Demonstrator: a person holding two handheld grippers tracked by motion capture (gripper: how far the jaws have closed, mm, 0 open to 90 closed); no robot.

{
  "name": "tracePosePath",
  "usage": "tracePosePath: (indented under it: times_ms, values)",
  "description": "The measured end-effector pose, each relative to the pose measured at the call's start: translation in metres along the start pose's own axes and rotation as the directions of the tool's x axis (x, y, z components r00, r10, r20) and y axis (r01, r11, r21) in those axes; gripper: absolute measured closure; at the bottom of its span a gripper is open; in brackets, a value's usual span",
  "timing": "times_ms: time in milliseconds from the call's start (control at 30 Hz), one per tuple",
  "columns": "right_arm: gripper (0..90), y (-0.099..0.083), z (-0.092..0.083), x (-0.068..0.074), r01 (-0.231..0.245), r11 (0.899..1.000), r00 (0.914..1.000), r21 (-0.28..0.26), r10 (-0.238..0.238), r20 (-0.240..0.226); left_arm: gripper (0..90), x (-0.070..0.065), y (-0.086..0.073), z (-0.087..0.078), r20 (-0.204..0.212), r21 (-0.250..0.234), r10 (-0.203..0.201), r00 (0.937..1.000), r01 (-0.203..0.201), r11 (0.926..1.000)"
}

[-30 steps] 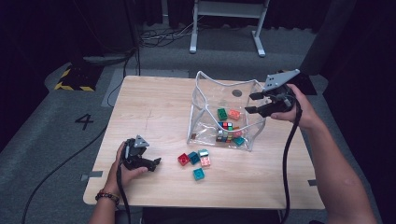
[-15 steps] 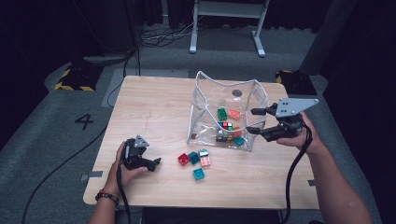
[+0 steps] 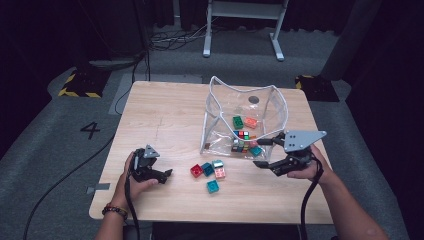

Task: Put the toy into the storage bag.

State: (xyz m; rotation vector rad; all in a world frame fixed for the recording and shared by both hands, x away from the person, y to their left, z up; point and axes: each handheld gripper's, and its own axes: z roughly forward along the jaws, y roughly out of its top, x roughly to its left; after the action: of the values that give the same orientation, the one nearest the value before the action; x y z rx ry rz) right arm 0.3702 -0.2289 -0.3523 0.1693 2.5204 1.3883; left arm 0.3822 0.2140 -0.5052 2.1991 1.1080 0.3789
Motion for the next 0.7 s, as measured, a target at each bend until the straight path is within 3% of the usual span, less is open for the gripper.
tracePosePath:
  times_ms: [133,233,300,467,500,600,700]
  values:
    - [34.3,-0.009,0.015,0.005,-0.006,1.0,0.9993,0.016,0.007,-0.038,0.3,0.0,0.0,0.0,0.0,0.0,0.001,1.0,-0.001,1.0]
    - [34.3,-0.02,0.037,0.015,0.006,0.999,0.9974,0.054,-0.002,-0.072,0.3,0.0,0.0,0.0,0.0,0.0,0.0,1.0,0.0,1.0]
    - [34.4,-0.027,0.049,0.02,0.0,0.998,0.9932,0.062,0.007,-0.117,0.3,0.0,0.0,0.0,0.0,0.0,0.0,1.0,0.0,1.0]
    - [34.4,-0.041,0.079,0.033,0.007,0.994,0.9865,0.109,0.012,-0.164,0.3,0.0,0.0,0.0,0.0,0.001,0.0,1.0,0.0,1.0]
    - [34.4,-0.043,0.085,0.036,-0.013,0.993,0.9855,0.118,0.033,-0.166,0.3,0.0,0.0,0.0,0.0,0.001,0.0,1.0,0.0,1.0]
    - [34.6,-0.051,0.1,0.043,-0.015,0.991,0.9801,0.135,0.041,-0.194,0.3,0.0,0.0,0.0,0.0,0.001,0.0,1.0,0.0,1.0]
    - [34.5,-0.058,0.114,0.049,-0.051,0.982,0.9743,0.185,0.089,-0.207,0.3,0.0,0.0,0.0,0.0,0.0,0.001,1.0,-0.001,1.0]
